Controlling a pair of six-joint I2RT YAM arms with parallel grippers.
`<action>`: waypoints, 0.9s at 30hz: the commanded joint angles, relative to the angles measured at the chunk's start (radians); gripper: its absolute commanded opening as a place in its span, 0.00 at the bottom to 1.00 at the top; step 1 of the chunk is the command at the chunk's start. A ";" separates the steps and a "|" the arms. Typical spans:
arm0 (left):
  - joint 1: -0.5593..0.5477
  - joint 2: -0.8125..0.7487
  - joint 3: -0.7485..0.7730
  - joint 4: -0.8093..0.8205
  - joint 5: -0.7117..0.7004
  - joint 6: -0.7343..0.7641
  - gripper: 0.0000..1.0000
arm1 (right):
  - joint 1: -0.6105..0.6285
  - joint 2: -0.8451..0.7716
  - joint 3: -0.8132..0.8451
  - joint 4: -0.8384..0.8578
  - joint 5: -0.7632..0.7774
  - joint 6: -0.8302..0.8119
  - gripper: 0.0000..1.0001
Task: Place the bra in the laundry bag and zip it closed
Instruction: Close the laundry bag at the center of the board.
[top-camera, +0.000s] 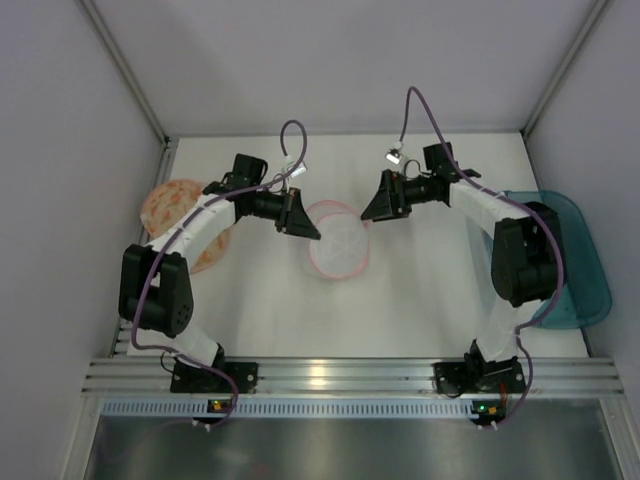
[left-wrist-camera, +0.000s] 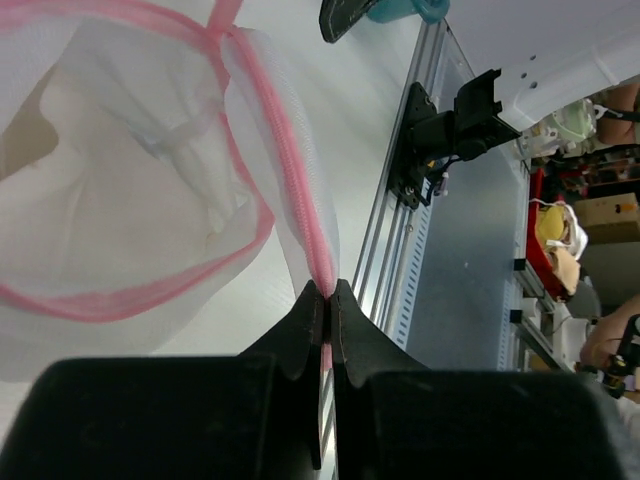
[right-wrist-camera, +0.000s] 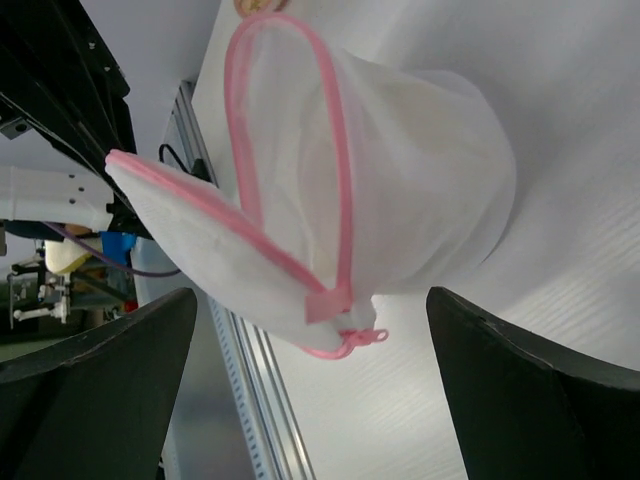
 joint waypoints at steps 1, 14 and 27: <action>0.040 0.040 0.043 -0.041 0.097 0.042 0.00 | -0.007 0.082 0.072 0.003 -0.057 -0.089 0.99; 0.149 0.207 0.192 -0.046 0.117 0.031 0.00 | 0.059 0.176 0.116 0.181 -0.131 0.018 0.99; 0.163 0.221 0.184 -0.078 0.168 0.030 0.00 | 0.095 0.326 0.280 0.274 -0.117 0.057 0.99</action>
